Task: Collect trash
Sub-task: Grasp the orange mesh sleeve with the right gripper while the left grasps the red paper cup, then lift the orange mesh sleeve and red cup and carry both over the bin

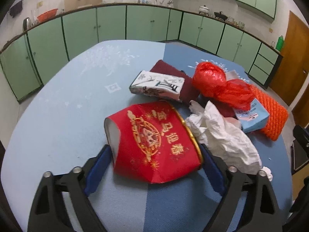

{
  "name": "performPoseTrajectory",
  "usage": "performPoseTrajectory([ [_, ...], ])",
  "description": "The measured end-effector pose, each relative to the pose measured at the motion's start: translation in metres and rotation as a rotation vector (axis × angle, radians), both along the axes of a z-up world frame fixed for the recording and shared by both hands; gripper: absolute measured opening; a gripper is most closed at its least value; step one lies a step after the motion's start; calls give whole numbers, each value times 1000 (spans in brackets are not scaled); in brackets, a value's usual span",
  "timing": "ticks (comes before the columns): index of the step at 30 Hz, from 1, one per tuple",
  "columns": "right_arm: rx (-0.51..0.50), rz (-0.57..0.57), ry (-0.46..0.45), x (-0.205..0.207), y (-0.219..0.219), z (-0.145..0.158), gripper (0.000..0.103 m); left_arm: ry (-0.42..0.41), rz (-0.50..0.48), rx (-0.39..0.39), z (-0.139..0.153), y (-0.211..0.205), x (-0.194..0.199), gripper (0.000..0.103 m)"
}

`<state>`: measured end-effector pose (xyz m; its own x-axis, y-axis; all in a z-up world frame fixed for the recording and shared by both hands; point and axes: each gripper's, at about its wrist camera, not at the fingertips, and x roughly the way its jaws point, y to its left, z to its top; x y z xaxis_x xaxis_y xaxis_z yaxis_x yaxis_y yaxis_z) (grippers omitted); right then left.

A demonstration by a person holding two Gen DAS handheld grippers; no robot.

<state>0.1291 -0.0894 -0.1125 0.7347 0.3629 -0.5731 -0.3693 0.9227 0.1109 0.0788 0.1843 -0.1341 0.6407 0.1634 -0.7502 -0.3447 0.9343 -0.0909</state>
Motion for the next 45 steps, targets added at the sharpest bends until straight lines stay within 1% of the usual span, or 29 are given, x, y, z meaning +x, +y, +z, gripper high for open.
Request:
performPoseTrajectory([
  [3,-2,7,5,2,2,-1,94,-14,-9,11,2,-4,-2,85],
  [4,-3,9,5,2,3,-2,94,-20,-5,17,4,-4,-3,81],
  [8,-12,19,9,5,6,-2,94,-69,6,30,15,-6,-15,81],
  [17,-40,31,43,22,17,-9,93,-134,5,53,32,-12,-25,81],
  [18,-41,31,50,24,18,-9,90,-135,5,54,33,-13,-23,81],
  [19,-39,32,62,27,20,-10,84,-138,5,54,35,-13,-22,81],
  [21,-40,42,92,34,23,-13,77,-143,7,53,36,-12,-22,81],
  [23,-41,52,117,38,25,-16,67,-151,4,57,38,-13,-23,81],
  [24,-36,66,130,39,26,-18,55,-155,1,61,40,-14,-23,81],
  [25,-31,80,140,40,26,-19,47,-158,-1,65,40,-15,-23,81],
  [26,-30,91,151,40,27,-20,43,-161,-4,67,41,-16,-23,81],
  [28,-17,112,158,39,28,-21,26,-167,-10,68,43,-18,-23,81],
  [29,-11,119,150,37,27,-19,23,-171,-14,71,44,-19,-23,81],
  [35,-16,114,70,24,22,-3,21,-195,-36,85,53,-30,-21,81],
  [41,14,95,17,18,8,17,21,-233,-73,92,67,-42,-20,81],
  [45,25,87,-1,13,-1,26,21,-257,-98,87,73,-49,-20,81],
])
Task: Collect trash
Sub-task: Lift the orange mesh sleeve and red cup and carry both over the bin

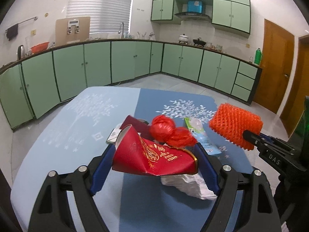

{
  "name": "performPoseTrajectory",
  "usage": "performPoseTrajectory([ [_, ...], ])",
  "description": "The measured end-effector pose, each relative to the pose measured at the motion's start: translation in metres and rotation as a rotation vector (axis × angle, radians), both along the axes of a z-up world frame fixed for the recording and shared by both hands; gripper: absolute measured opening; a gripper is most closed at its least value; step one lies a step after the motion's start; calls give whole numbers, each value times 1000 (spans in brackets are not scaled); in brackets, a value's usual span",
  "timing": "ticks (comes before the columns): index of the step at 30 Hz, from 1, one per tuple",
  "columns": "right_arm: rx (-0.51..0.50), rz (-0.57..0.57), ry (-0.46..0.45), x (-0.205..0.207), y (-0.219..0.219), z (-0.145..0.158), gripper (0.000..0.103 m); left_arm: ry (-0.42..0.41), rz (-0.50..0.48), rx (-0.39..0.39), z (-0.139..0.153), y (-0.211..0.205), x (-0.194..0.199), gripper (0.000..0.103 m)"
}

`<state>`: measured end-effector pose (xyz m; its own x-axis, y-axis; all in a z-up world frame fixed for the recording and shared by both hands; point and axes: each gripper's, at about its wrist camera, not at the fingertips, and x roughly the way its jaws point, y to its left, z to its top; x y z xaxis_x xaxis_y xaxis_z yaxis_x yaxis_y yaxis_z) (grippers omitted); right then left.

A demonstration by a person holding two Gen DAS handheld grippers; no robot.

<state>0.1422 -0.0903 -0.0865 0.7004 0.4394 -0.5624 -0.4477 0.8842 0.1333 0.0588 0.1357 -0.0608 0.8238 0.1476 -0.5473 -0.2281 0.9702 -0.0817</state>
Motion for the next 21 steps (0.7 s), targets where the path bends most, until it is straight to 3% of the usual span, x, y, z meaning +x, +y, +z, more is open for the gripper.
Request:
performPoseTrajectory([
  [12,19,9,-29,-23,-16,14,21,-10,-54,-17,2,-15,-7,80],
  [21,38,-24,-60,-35,-41,32,21,-48,-140,-9,15,-48,0,80],
])
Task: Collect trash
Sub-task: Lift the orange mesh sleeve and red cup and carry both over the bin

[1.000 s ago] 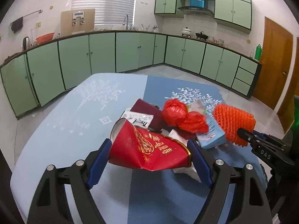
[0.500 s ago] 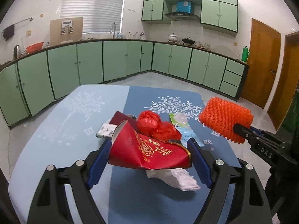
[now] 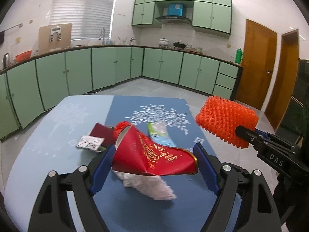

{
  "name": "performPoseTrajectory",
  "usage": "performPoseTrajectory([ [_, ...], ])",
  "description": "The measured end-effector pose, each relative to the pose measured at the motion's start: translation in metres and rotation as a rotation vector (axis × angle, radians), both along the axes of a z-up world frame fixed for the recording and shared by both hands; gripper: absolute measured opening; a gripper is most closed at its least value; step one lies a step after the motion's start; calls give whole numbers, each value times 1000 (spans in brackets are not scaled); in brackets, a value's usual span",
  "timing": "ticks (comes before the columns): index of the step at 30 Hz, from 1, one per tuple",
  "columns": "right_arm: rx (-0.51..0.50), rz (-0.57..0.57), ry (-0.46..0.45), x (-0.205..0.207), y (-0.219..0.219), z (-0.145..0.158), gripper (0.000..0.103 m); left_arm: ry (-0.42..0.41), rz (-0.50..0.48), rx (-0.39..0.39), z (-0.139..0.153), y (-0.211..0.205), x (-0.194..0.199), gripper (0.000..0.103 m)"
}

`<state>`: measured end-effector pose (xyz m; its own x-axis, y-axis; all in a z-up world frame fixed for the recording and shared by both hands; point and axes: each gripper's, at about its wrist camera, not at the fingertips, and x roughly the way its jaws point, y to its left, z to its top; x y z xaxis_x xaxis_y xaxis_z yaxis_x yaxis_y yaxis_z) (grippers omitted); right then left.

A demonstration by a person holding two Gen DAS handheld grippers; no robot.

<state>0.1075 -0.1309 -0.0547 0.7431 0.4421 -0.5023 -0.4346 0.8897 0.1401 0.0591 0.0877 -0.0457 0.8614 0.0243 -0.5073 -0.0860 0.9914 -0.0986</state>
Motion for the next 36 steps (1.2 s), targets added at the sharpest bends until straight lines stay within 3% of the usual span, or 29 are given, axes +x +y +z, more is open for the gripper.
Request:
performPoseTrajectory([
  [17,0,-143,-22,-14,-68,11,21,-28,-168,6,9,-69,24,80],
  [36,-21,-358,15,-34,-160,-14,21,-12,-412,2,-1,-174,50,81],
])
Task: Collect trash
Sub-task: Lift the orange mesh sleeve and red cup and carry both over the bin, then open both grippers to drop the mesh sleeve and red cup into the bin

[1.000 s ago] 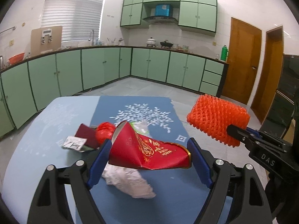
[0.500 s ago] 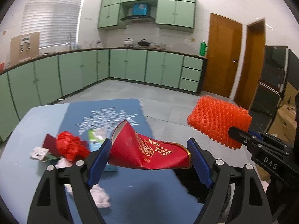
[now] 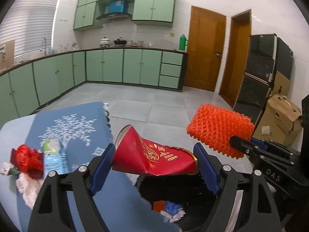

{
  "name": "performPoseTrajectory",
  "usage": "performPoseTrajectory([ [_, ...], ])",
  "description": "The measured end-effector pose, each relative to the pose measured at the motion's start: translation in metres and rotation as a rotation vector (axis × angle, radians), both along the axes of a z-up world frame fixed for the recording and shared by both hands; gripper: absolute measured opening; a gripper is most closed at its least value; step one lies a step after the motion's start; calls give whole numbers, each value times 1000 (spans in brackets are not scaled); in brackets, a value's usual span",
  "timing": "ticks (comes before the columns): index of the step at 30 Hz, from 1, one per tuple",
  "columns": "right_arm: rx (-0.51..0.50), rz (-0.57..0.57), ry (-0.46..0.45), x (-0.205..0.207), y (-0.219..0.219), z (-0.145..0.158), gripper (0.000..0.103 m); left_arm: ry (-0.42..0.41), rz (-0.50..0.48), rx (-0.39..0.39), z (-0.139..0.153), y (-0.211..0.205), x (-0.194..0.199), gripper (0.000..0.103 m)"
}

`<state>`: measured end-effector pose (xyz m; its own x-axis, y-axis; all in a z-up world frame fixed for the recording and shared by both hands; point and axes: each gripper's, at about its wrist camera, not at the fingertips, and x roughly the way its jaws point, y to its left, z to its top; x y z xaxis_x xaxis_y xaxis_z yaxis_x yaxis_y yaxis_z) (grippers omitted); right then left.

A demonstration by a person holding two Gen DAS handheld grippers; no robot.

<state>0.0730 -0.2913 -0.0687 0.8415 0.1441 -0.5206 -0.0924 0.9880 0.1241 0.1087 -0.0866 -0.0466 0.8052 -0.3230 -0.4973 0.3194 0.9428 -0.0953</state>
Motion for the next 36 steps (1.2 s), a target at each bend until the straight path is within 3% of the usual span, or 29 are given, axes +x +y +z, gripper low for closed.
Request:
performPoseTrajectory([
  [26,22,-122,118,7,-47,-52,25,129,-120,30,-38,-62,37,81],
  [28,21,-134,127,7,-49,-54,35,145,-126,19,-39,-61,38,82],
  [32,18,-144,136,7,-50,-58,45,166,-125,8,-40,-58,39,84],
  [36,13,-155,134,7,-50,-59,68,170,-108,-7,-38,-49,40,85],
])
